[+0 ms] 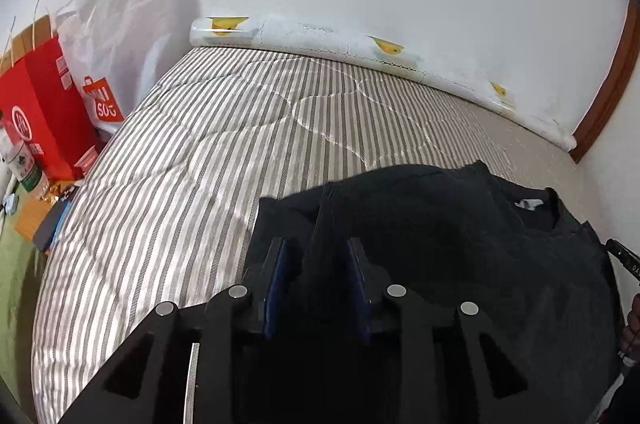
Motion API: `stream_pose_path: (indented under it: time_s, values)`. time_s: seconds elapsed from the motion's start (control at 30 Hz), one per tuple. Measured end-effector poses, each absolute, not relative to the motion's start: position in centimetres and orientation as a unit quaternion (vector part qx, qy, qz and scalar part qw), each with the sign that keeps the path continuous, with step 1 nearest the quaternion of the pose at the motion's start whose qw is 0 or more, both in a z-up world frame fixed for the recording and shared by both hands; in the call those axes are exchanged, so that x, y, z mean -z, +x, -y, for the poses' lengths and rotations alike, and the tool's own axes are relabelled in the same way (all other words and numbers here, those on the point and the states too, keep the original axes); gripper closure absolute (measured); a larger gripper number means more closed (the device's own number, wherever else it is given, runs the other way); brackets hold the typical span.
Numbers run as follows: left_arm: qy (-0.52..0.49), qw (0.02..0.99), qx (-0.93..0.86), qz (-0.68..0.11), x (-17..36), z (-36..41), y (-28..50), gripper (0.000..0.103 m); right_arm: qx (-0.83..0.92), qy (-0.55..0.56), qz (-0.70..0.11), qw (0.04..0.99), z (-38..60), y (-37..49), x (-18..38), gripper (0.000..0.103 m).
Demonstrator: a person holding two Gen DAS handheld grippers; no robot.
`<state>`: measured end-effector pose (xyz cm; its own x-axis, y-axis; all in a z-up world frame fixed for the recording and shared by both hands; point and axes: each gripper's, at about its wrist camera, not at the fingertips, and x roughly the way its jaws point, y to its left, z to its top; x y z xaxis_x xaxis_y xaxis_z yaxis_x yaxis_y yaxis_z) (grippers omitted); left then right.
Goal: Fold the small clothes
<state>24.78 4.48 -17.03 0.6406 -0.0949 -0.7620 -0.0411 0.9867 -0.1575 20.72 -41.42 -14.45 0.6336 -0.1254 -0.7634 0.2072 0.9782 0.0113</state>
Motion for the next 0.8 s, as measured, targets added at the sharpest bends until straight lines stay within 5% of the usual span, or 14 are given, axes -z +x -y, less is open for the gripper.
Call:
stream_pose_path:
  time_s: [0.23,0.43,0.8]
  values:
    - [-0.083,0.905,0.007,-0.416,15.4,-5.3,20.3,0.049,0.048,0.051,-0.408,0.91,36.8,17.8,12.4,0.066]
    - [-0.083,0.911,-0.001,-0.405,14.0,-6.9,15.1,0.039,-0.004,0.046,-0.4,0.915,30.6,15.6,11.5,0.061]
    - [-0.158,0.899,-0.008,-0.408,16.0,-12.1,5.8,0.034,-0.057,0.037,-0.396,0.916,21.8,12.4,12.1,0.058]
